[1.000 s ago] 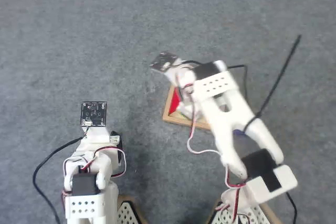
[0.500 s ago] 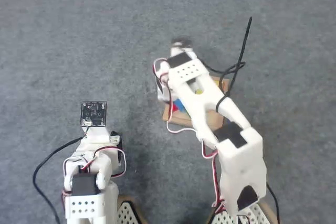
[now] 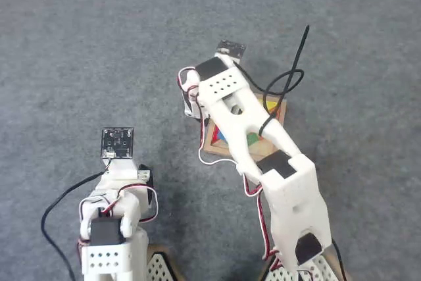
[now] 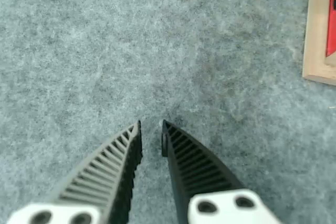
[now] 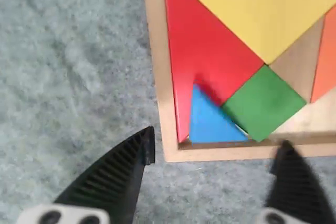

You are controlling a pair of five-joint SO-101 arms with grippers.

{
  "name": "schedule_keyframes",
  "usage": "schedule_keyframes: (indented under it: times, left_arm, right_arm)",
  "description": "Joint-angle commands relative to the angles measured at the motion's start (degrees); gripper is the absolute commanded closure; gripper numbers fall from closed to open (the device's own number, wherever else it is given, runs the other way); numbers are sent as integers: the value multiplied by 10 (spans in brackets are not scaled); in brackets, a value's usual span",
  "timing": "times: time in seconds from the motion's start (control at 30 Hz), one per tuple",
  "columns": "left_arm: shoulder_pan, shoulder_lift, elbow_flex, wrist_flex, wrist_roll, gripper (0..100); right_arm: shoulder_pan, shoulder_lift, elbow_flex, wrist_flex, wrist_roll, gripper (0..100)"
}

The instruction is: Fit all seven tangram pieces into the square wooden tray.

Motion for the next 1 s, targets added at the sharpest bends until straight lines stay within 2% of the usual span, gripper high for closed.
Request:
schedule_keyframes:
  times: [0.0,0.17,0.27,0.37,0.53,0.63,0.8,0.87,0.97]
  left_arm:
    - [-3,-11,-7,3,4,943]
    - [-3,-11,-7,3,4,943]
    - [-2,-11,-7,3,4,943]
    - [-3,-11,-7,3,4,943]
    - [-2,-11,-7,3,4,943]
    - [-2,-11,-7,3,4,943]
    - [-3,-11,-7,3,4,943]
    - [-3,-11,-7,3,4,943]
    - [-3,-11,-7,3,4,943]
  right_arm:
    - [-3,-12,-40,8,65,615]
    - [18,-49,-102,96,298,634]
    - [21,-92,-134,143,375,790]
    - [17,-130,-111,121,401,991]
    - [31,-189,48,-32,496,988]
    - [53,-262,229,-196,595,992]
    - [79,-407,584,-485,694,992]
    - [86,-430,635,-508,699,992]
    - [95,-422,640,-485,701,992]
